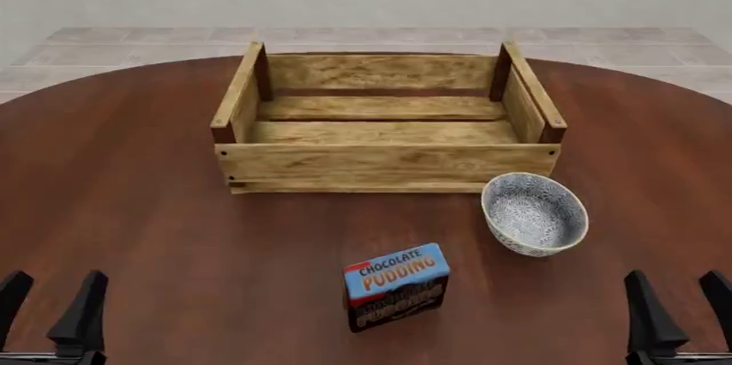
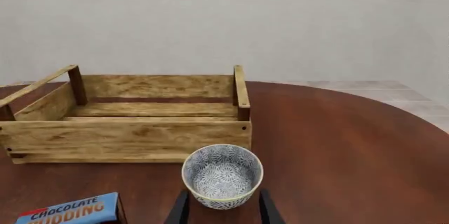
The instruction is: Pick up the salad dressing and put it in the tray.
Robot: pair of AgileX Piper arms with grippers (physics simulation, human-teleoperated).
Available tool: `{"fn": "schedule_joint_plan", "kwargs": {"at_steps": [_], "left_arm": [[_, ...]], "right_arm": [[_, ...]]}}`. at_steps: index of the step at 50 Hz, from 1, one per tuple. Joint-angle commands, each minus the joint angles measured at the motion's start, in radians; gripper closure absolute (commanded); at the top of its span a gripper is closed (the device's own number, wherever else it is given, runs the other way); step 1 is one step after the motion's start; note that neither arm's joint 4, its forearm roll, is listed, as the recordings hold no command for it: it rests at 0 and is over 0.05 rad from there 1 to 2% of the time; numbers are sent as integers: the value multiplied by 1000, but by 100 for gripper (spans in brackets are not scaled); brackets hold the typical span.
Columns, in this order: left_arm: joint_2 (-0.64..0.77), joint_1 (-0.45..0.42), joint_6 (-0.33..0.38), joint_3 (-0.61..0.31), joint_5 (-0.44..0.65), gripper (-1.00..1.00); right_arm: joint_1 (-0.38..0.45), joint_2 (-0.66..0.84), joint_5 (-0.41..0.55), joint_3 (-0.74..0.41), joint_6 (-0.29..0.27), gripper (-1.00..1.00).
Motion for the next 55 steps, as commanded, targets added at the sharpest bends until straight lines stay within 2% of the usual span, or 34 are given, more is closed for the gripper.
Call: {"fn": "schedule_joint_plan", "kwargs": {"at_steps": [1, 16, 27, 32, 36, 41, 55], "left_arm": [[2, -11, -1, -2, 2, -100], [-2, -31, 3, -21, 13, -100], [-2, -50, 15, -110, 85, -100], [-2, -23, 54, -160, 155, -100], [-2, -5, 59, -191, 190, -100], [-1, 54, 88, -227, 251, -100], [1, 159, 96, -330, 411, -100]], "right_arm": [[-6, 2, 3, -1, 3, -100], [4, -1, 1, -1, -3, -100], [0, 0, 4, -2, 2, -100], [-2, 0, 3, -2, 3, -100], [-4, 1, 3, -2, 7, -100], [3, 2, 4, 0, 3, -100], [7, 17, 2, -1, 0, -100]]}}
